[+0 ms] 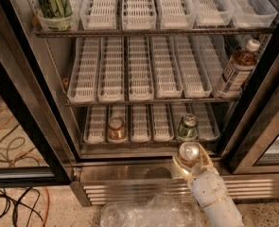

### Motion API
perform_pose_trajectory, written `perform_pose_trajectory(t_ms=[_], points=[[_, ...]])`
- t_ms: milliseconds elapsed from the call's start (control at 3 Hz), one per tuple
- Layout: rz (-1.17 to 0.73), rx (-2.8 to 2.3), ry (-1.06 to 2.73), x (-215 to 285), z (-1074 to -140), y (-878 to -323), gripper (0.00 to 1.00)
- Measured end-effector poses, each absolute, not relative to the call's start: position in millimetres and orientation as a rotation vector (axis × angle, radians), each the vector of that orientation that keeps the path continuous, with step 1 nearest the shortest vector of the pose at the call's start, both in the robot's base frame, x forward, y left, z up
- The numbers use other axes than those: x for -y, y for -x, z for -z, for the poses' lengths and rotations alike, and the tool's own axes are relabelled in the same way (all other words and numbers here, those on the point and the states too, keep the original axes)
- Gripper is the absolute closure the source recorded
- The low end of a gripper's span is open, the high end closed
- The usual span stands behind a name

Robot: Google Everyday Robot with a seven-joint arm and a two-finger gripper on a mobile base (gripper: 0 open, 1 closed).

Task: Pick orange can from bottom shelf of fridge

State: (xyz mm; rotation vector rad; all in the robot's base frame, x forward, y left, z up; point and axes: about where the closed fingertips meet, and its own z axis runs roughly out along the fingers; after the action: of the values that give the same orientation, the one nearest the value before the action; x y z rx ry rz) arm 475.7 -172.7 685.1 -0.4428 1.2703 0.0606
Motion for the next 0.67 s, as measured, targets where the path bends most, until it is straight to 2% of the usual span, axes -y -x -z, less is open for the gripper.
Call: perform_pose_trajectory(t_ms=[667], points=[[-0.085,-1.174,0.467,159.4,-711.0,-438.1,1.00]])
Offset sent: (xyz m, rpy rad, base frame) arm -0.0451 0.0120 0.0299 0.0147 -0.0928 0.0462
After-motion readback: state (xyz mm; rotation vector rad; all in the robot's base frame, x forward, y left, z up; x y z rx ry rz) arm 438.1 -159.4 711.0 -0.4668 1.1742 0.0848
